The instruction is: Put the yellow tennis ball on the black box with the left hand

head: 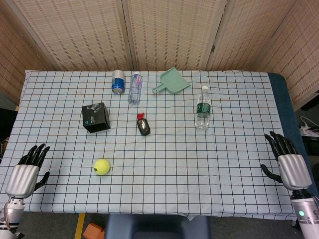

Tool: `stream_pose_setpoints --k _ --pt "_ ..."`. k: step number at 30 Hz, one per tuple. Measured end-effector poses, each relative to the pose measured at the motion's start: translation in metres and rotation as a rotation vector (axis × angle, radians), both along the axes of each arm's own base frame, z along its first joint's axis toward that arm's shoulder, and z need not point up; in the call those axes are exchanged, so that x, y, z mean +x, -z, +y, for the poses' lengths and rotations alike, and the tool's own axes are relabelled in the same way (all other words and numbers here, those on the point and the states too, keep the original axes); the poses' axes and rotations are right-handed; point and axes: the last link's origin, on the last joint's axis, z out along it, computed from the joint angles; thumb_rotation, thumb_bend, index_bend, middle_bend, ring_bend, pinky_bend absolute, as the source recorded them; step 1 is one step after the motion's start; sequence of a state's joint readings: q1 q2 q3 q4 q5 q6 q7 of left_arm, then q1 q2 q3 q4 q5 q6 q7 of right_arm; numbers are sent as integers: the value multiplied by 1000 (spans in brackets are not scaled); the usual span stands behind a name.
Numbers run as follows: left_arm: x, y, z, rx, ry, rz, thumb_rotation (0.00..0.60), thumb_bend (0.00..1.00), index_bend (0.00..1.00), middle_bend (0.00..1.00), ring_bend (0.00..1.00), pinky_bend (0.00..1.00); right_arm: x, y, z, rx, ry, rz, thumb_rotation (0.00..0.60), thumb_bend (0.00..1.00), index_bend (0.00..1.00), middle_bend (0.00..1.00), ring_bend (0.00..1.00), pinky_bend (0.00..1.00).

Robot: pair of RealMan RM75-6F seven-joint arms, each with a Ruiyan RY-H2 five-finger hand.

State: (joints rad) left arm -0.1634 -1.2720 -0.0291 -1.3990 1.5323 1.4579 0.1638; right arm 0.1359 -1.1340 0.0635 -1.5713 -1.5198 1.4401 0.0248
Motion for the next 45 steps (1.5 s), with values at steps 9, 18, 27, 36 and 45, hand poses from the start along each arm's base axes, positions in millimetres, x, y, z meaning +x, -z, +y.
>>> stream_pose_setpoints --k 9,18,27,36,45 --pt "3 -5 -3 13 5 -12 600 368 94 145 154 340 1 1 1 9 -8 -4 600 205 43 0 0 96" --pt "8 -5 -8 -29 -6 -40 600 804 508 588 559 809 0 1 0 8 -3 -1 600 206 43 0 0 96" --pt "19 9 -18 -204 -89 -9 600 842 585 675 639 875 0 -1 -1 1 0 -13 600 205 45 0 0 96" --pt "35 46 -14 -363 -157 7 600 840 585 674 641 880 0 -3 -2 1 -1 -26 600 205 48 0 0 96" --pt "58 80 1 -373 -172 -79 600 840 585 672 641 880 0 -3 -2 9 2 -29 600 205 48 0 0 96"
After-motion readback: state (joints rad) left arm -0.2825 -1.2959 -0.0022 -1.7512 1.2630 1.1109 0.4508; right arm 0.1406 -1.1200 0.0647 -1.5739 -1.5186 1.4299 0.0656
